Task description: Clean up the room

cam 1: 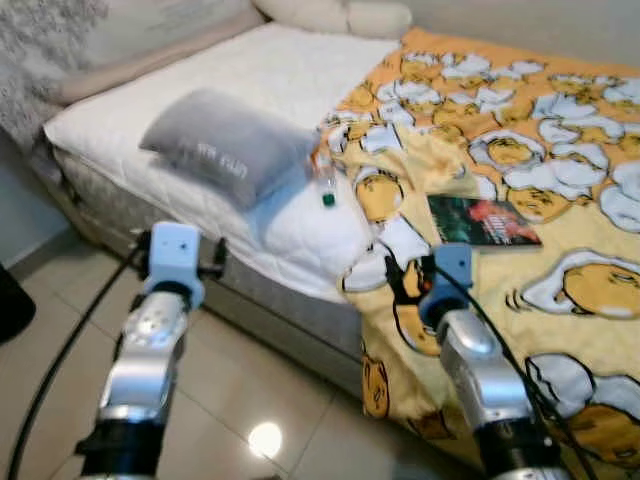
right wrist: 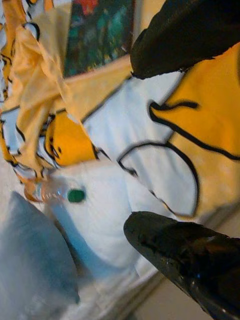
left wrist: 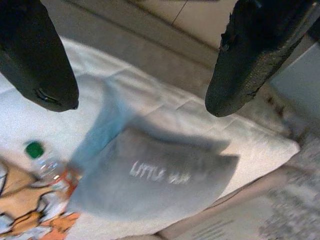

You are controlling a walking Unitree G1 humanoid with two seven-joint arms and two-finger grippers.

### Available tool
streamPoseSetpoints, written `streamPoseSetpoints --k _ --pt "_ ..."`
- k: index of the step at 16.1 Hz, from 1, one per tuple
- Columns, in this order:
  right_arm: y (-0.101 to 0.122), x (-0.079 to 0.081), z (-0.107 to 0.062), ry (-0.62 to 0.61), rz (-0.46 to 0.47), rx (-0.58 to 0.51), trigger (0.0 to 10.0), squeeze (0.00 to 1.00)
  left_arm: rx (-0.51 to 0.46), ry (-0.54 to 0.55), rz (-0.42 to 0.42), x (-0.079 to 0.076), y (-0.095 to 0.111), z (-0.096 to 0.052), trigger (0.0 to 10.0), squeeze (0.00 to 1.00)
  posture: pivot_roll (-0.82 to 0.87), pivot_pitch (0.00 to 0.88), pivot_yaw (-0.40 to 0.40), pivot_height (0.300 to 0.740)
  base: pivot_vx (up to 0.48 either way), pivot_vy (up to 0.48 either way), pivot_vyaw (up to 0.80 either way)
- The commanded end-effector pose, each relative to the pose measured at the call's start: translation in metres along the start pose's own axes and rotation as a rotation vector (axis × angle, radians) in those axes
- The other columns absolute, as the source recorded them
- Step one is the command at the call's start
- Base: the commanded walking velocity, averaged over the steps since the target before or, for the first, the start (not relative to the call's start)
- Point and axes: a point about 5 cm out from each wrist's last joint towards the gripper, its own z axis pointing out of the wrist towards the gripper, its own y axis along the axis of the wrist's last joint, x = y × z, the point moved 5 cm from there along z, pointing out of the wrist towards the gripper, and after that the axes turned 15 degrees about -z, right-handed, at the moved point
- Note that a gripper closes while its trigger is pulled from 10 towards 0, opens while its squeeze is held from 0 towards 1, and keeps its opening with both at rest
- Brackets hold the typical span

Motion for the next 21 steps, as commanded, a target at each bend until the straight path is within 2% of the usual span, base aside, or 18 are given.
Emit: streamPoseSetpoints --k 1,5,12,14,17,21 --pt "0.001 -0.011 -0.001 -0.027 -0.001 -0.008 10.0 0.0 -0.015 -0.023 0.004 -0.008 0.004 0.001 10.0 0.0 -0.09 0.0 0.034 0.74 0.461 0.0 0.0" --pt "0.002 -0.008 -0.001 -0.004 -0.029 -0.018 10.0 0.0 -0.014 -0.028 0.004 -0.008 0.003 0.001 10.0 0.0 -0.09 0.0 0.034 0.74 0.461 0.0 0.0" --pt "0.006 -0.006 -0.001 0.007 -0.045 -0.038 10.0 0.0 -0.016 -0.035 0.01 -0.01 0.004 0.001 10.0 0.0 -0.09 0.0 0.035 0.74 0.462 0.0 0.75" --pt "0.005 -0.012 0.0 -0.029 -0.008 -0.034 10.0 0.0 -0.016 -0.046 0.023 -0.012 0.004 0.002 10.0 0.0 -0.09 0.0 0.036 0.74 0.461 0.0 0.0" --pt "0.005 -0.015 0.0 -0.041 -0.03 -0.035 10.0 0.0 -0.015 -0.059 0.033 -0.014 0.004 0.002 10.0 0.0 -0.09 0.0 0.035 0.74 0.459 0.0 0.0" --pt "0.002 -0.028 0.0 -0.098 -0.051 -0.013 10.0 0.0 0.001 -0.105 0.054 -0.021 0.002 0.001 10.0 0.0 -0.09 0.0 0.029 0.74 0.426 0.0 0.0"
